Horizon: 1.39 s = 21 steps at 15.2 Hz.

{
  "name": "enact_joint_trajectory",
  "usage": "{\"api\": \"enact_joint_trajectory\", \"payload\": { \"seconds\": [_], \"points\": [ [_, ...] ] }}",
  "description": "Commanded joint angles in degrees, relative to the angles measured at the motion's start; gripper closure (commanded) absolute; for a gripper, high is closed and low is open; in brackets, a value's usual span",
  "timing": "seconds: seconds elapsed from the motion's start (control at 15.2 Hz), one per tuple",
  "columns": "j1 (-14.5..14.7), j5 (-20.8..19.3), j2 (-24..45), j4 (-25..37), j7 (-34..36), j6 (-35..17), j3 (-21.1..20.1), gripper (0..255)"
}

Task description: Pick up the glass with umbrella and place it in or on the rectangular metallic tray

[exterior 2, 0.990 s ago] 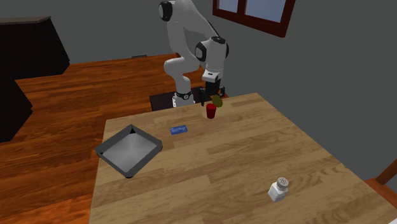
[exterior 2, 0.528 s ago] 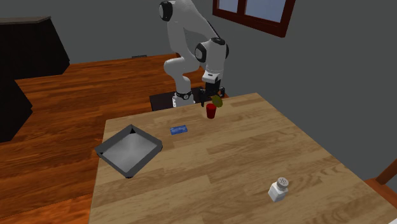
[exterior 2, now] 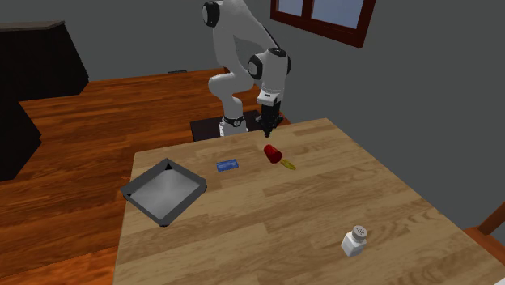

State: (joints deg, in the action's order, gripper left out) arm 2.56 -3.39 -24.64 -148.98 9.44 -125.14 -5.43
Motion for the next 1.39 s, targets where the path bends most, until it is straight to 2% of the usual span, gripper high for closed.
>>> {"api": "enact_joint_trajectory", "payload": {
  "seconds": [0.0, 0.07, 0.13, 0.66, 1.19, 1.32],
  "points": [
    [0.0, 0.0, 0.0, 0.0, 0.0, 0.0, 0.0, 255],
    [0.0, 0.0, 0.0, 0.0, 0.0, 0.0, 0.0, 255],
    [0.0, 0.0, 0.0, 0.0, 0.0, 0.0, 0.0, 0],
    [-3.2, -11.0, 12.6, 7.9, 0.5, -14.5, -1.7, 0],
    [-4.4, -14.0, 17.9, 7.2, 2.5, -20.5, -1.5, 0],
    [-4.4, -14.0, 17.9, 7.2, 2.5, -20.5, -1.5, 0]
  ]
}}
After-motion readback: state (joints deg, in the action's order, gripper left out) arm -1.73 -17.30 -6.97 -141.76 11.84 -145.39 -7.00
